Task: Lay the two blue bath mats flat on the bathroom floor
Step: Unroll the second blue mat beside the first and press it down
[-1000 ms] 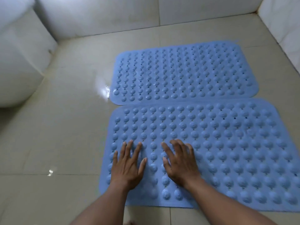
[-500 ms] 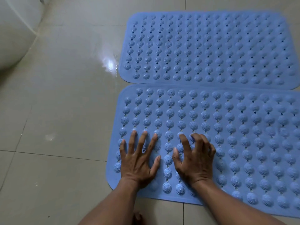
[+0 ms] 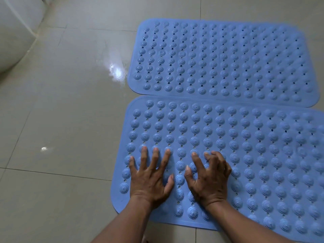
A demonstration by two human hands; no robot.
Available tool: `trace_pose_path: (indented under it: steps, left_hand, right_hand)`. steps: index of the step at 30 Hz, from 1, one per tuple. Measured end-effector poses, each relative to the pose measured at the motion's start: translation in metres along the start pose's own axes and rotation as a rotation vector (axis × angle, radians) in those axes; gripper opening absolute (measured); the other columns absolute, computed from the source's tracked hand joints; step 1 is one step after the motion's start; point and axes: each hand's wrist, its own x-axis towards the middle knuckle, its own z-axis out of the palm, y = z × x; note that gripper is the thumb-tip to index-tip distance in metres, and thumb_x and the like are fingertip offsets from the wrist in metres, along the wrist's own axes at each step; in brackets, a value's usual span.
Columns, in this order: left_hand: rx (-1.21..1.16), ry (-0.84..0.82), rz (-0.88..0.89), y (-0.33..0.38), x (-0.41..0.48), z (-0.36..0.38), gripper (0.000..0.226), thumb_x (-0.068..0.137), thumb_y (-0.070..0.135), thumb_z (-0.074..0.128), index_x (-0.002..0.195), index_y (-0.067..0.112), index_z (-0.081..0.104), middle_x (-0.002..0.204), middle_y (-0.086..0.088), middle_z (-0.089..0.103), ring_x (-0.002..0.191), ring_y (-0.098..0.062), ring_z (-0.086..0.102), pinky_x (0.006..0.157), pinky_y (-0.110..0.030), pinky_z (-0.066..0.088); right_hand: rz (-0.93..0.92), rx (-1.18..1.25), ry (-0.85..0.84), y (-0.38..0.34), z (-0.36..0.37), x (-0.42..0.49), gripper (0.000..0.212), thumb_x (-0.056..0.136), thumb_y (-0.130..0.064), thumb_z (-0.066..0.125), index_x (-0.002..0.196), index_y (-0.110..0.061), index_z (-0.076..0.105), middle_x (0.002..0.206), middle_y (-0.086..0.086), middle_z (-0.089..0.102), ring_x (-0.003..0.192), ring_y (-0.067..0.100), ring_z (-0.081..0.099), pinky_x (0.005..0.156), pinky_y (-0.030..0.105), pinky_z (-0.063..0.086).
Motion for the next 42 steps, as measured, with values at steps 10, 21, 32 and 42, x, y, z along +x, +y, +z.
trace_pose_path:
  steps: [10, 21, 32, 42]
  left_hand:
    - [-0.012, -0.078, -0.032, 0.003, -0.004, -0.014, 0.079, 0.083, 0.062, 0.047, 0.155, 0.03, 0.039, 0.151, -0.008, 0.05, 0.142, -0.045, 0.04, 0.103, -0.074, 0.037]
    - [0.028, -0.258, -0.055, 0.006, 0.002, -0.017, 0.079, 0.094, 0.066, 0.021, 0.154, 0.043, -0.024, 0.169, 0.0, -0.015, 0.152, -0.036, -0.025, 0.118, -0.064, -0.011]
    - [-0.042, -0.317, -0.211, 0.035, -0.01, -0.029, 0.076, 0.099, 0.062, 0.018, 0.16, 0.029, -0.013, 0.169, -0.009, -0.015, 0.153, -0.039, -0.017, 0.122, -0.058, -0.001]
    - [-0.056, -0.186, 0.069, 0.095, 0.071, -0.156, 0.056, 0.097, 0.047, 0.048, 0.148, 0.026, 0.04, 0.146, -0.006, 0.051, 0.132, -0.029, 0.051, 0.102, -0.043, 0.047]
  right_hand:
    - [-0.034, 0.047, -0.011, 0.007, -0.008, -0.003, 0.045, 0.08, -0.039, 0.071, 0.122, -0.023, 0.071, 0.114, 0.017, 0.054, 0.113, 0.042, 0.058, 0.088, 0.049, 0.043]
    - [-0.037, 0.01, -0.071, 0.01, -0.01, 0.004, 0.036, 0.084, -0.04, 0.063, 0.116, -0.025, 0.074, 0.104, 0.013, 0.057, 0.111, 0.04, 0.058, 0.082, 0.047, 0.043]
    - [-0.187, 0.02, -0.46, 0.021, -0.049, 0.002, 0.06, 0.081, -0.057, 0.05, 0.133, -0.03, 0.06, 0.119, 0.005, 0.06, 0.115, 0.029, 0.056, 0.083, 0.045, 0.056]
    - [-0.118, -0.099, -0.766, 0.045, -0.163, 0.15, 0.045, 0.095, -0.043, 0.051, 0.139, -0.03, 0.052, 0.147, 0.005, 0.051, 0.131, 0.027, 0.052, 0.104, 0.04, 0.043]
